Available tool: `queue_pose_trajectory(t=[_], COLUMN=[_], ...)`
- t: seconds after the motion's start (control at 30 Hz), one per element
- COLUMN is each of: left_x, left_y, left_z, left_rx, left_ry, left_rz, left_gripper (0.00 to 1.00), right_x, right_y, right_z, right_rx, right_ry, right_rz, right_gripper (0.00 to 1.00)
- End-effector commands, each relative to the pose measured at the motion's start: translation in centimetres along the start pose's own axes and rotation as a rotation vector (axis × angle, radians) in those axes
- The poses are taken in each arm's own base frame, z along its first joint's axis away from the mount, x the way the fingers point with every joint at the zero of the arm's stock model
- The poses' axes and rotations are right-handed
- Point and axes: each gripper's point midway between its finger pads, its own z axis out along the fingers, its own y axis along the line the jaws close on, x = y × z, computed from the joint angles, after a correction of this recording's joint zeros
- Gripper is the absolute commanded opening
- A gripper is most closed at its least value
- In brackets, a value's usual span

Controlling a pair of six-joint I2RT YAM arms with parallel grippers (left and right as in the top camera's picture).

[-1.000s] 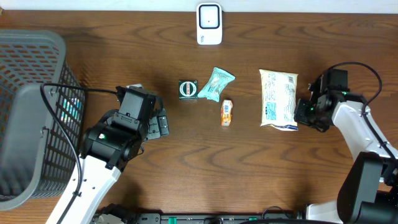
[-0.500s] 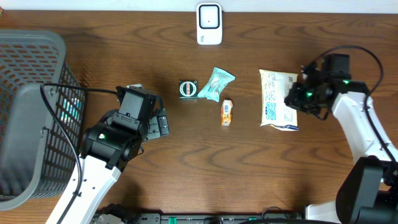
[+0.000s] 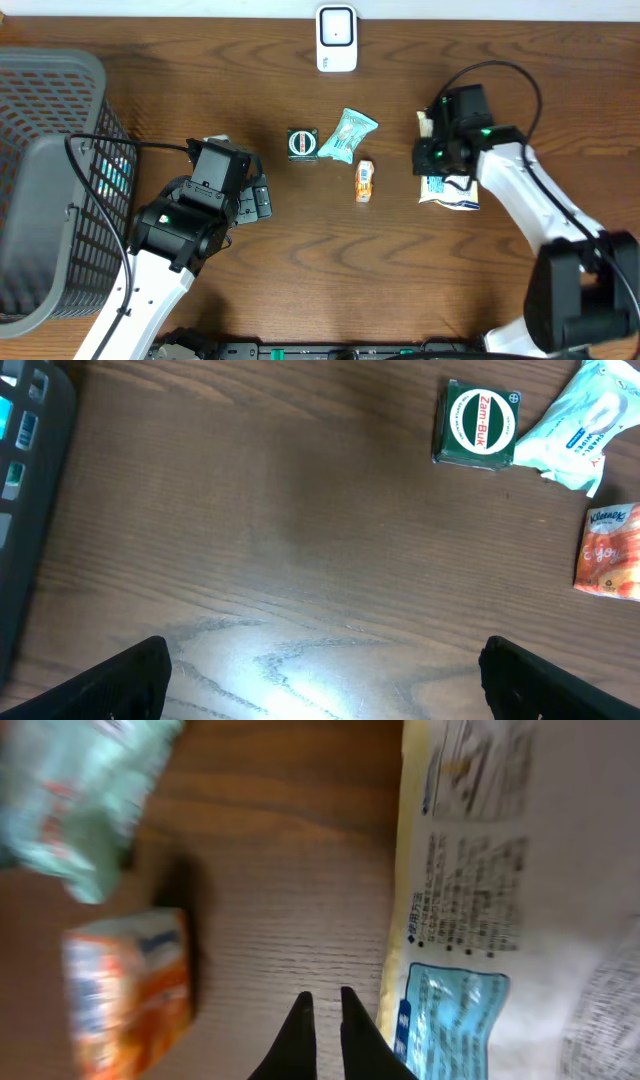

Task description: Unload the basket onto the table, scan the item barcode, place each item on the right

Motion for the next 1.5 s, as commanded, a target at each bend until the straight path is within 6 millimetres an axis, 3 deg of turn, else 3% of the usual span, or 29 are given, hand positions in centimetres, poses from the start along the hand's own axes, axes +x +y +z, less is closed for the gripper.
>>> queue_pose_trajectory(t=[0.0,0.13,0.27,0.4,0.47,0.57,0.73,0.83,1.0,1.1,1.27,1.47], left_x=[-0.2,-0.2,-0.2,-0.2,-0.2,-0.2,-0.2,-0.2,-0.2,-0.2,-0.2,-0.2], left_y=[0.3,0.3,0.3,0.3,0.3,0.3,0.3,0.3,0.3,0.3,0.3,0.3], left_z=[0.0,0.0,0.0,0.0,0.0,0.0,0.0,0.0,0.0,0.0,0.0,0.0], left_rx=[-0.017,-0.017,-0.017,-0.017,-0.017,-0.017,-0.017,-0.017,-0.017,-0.017,-0.017,-0.017], left_ry=[-0.006,-0.007,-0.006,-0.007,-0.006,-0.006,-0.007,-0.007,-0.007,-0.006,-0.006,-0.006], left_rz=[-0.001,-0.001,-0.001,-0.001,-0.001,0.000,-0.001,-0.001,-0.001,0.000,-0.001,-0.001], left_gripper=[0.98,0.98,0.98,0.98,0.98,0.98,0.98,0.98,0.98,0.98,0.98,0.98], right_x=[1.4,2.5,2.7,1.9,1.0,-0.1,-1.6,-2.0,-2.2,-2.6,-3.0,-2.6], right_y=[-1.9,-3.5,-3.5,-3.1,-2.8,-2.8,-4.9,-6.9,-11.1,-12.3,-14.1,-14.9], right_z=[2.3,3.6,3.3,2.1,0.5,-1.5,-4.5,-5.3,-5.8,-5.9,-5.5,-3.0], right_rx=[0.120,0.195,0.198,0.185,0.173,0.165,0.206,0.222,0.232,0.196,0.191,0.196], right_ry=[0.057,0.106,0.114,0.079,0.029,-0.035,-0.129,-0.149,-0.155,-0.162,-0.178,-0.124], right_rz=[-0.005,0.049,0.082,0.083,0.083,0.088,0.131,0.182,0.272,0.271,0.297,0.280], right_gripper=[0.03,0.01,0.01,0.01,0.03,0.15,0.62,0.72,0.78,0.80,0.84,0.83])
